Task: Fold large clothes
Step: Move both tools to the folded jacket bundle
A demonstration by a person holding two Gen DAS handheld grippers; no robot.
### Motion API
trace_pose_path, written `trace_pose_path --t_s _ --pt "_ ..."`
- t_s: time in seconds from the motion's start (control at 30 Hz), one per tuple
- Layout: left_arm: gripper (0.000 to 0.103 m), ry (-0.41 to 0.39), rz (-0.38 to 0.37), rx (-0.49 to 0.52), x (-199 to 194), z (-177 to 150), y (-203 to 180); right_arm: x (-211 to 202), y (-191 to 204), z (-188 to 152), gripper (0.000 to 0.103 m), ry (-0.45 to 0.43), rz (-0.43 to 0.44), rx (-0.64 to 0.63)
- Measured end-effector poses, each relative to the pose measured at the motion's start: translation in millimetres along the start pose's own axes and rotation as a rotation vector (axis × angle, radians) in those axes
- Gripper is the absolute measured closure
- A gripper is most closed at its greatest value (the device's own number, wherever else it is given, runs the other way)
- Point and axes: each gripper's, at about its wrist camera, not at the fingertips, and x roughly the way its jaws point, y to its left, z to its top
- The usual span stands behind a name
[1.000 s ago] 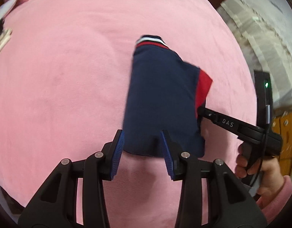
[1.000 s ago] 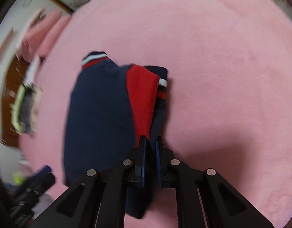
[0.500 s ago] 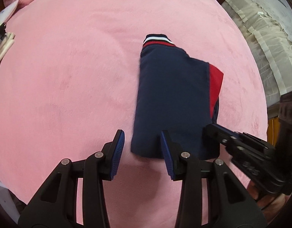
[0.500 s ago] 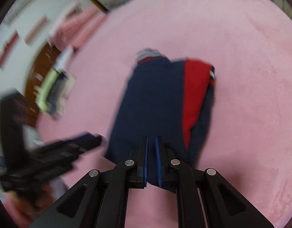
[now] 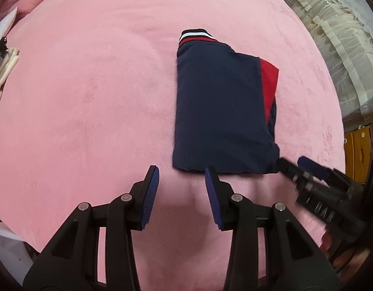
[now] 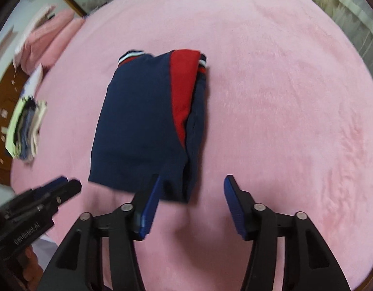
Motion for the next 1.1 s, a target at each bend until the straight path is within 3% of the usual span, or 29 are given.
trace_pose_path --t_s 0.07,0.1,0.2,0.4,0.5,0.7,0.87,1.1 --pt "0.067 0.014 0.034 0.004 -1.5 0.4 -1.2 -10.5 11.9 -7.2 0.028 -0.008 -0.023 -0.016" --pt "0.067 0.025 0.071 0.010 -1.9 1.5 -2.1 -8.8 29.7 5.8 0.022 -0.014 -0.031 -0.015" --pt "0.067 0.021 0.099 0.028 -6.6 2.7 -2.2 -17.4 49.0 7.8 0.021 -0.017 -0.053 -0.017" --pt "0.065 0.015 0.077 0.032 -15.5 8.4 3.4 -27.5 66.4 10.2 0.019 -0.005 -0.056 -0.008" --pt "0.055 -0.006 0.073 0.049 -21.9 11.1 3.5 -31.0 71.0 9.3 0.018 0.006 -0.067 -0.035" --pt "0.050 -0.018 0.072 0.101 -29.0 14.3 -0.9 -26.7 71.9 12.1 0.014 0.044 -0.059 -0.006" --pt "0.044 0.013 0.038 0.073 -29.0 15.9 2.1 -29.8 67.2 13.6 0.012 0.043 -0.055 0.034" --pt "0.042 0.021 0.038 0.068 -28.7 16.0 4.0 -27.9 59.7 16.5 0.009 0.067 -0.047 0.048"
